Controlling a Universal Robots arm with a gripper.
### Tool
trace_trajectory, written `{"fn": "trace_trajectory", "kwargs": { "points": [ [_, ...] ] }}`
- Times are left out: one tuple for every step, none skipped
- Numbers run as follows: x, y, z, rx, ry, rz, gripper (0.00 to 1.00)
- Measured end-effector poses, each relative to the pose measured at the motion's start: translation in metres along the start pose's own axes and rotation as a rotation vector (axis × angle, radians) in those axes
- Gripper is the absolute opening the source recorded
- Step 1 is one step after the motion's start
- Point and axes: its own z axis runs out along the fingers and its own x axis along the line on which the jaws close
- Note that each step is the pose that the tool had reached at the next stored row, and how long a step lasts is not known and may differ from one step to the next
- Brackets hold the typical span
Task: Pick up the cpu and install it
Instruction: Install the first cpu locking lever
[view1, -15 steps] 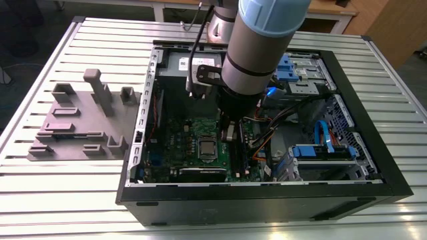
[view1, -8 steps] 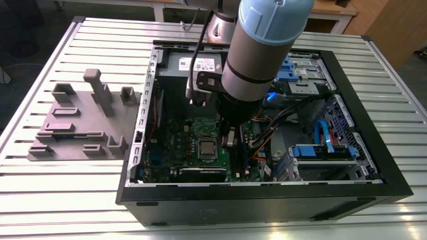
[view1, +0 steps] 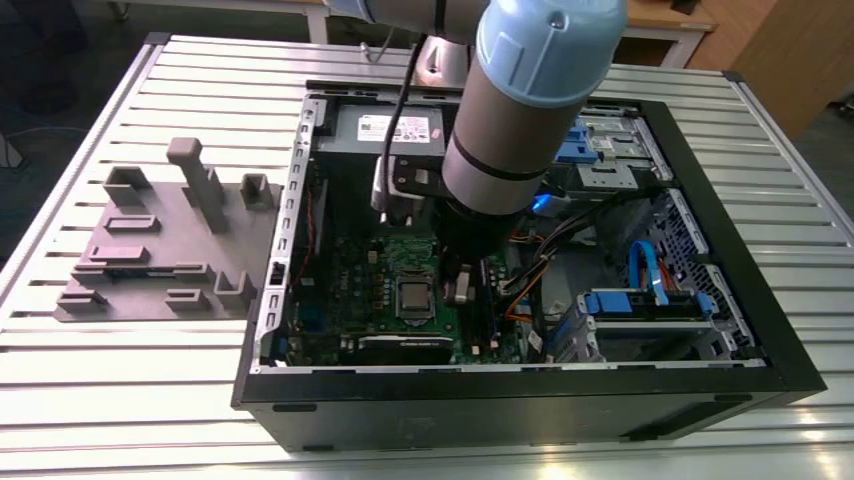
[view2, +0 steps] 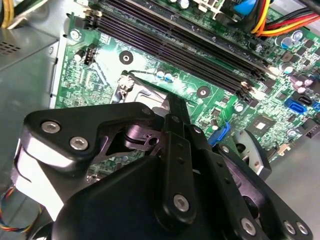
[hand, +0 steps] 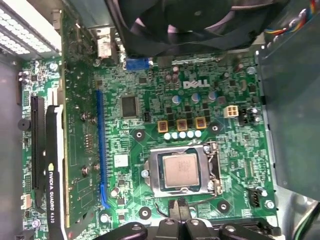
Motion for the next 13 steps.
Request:
{"fn": "trace_trajectory", "kwargs": {
  "points": [
    [0.0003,-0.0001,0.0007,0.0000,0.0003,-0.003,0.10],
    [0.0005,-0.0002,0.0014,0.0000,0.0007,-0.006,0.10],
    [0.0007,-0.0002,0.0020,0.0000,0.0009,-0.008,0.10],
    [0.0008,-0.0003,0.0023,0.0000,0.0011,-0.009,0.10],
    [0.0008,-0.0003,0.0025,0.0000,0.0012,-0.010,0.10],
    [0.0008,-0.0003,0.0025,0.0000,0.0013,-0.012,0.10],
    [0.0009,-0.0003,0.0025,-0.0001,0.0014,-0.012,0.10],
    [0.0009,-0.0003,0.0026,0.0000,0.0013,-0.013,0.10],
    [0.0009,-0.0003,0.0026,0.0000,0.0013,-0.013,0.10],
    [0.0008,-0.0003,0.0026,0.0000,0.0013,-0.013,0.10],
    [0.0009,-0.0003,0.0026,0.0000,0.0013,-0.013,0.10],
    [0.0009,-0.0003,0.0026,0.0000,0.0013,-0.013,0.10],
    [0.0009,-0.0003,0.0026,0.0000,0.0013,-0.013,0.10]
  ]
}}
